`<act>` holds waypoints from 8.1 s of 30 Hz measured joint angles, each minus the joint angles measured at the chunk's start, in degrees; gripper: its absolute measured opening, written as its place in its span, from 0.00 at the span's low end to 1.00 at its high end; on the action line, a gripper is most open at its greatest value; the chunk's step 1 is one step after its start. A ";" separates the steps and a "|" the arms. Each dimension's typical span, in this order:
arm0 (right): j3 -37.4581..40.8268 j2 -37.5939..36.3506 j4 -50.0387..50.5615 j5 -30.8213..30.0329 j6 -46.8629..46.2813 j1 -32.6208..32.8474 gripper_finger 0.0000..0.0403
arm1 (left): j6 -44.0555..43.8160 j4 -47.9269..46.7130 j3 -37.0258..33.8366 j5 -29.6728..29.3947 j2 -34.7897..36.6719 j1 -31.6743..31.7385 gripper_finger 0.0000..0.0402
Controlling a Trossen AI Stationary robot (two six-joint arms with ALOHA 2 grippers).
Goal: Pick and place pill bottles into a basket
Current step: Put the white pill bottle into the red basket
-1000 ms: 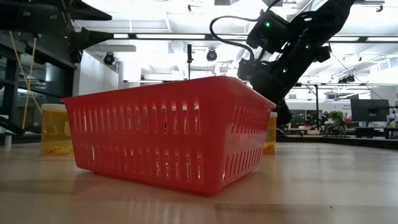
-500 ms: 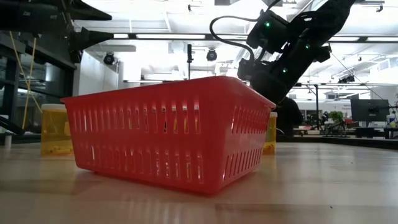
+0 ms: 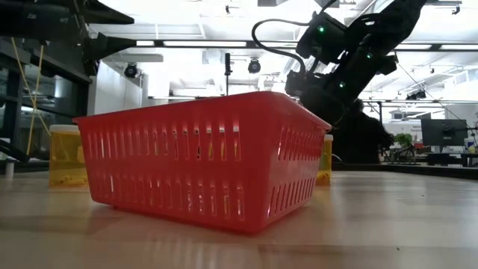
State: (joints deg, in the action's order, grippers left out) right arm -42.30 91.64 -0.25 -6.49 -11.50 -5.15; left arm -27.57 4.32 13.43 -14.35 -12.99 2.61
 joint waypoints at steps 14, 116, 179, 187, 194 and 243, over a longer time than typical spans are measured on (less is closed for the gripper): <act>0.00 0.00 0.00 -0.23 0.01 0.00 0.79 | 0.00 0.00 0.00 -0.07 -0.02 0.01 0.61; 0.02 -2.05 -0.71 -1.07 -6.04 -0.09 0.45 | 0.04 -0.44 0.02 -0.26 0.00 0.00 0.61; -0.02 -13.05 -9.27 3.03 -10.26 0.07 0.45 | 0.04 -1.42 0.02 -0.28 -0.01 0.00 0.61; -0.02 -13.05 -11.40 3.05 -10.63 0.07 0.45 | 0.02 -1.42 0.02 -0.28 -0.01 0.01 0.61; -0.02 -13.05 -11.67 3.59 -11.22 0.07 0.45 | 0.02 -1.42 0.02 -0.28 0.00 0.01 0.61; -0.02 -13.00 -24.73 13.98 -15.58 0.06 0.45 | 0.02 -1.42 0.02 -0.28 -0.02 0.00 0.61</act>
State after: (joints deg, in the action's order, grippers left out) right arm -42.33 78.63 -24.98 7.49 -27.07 -5.08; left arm -27.55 2.90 13.45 -14.63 -13.01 2.61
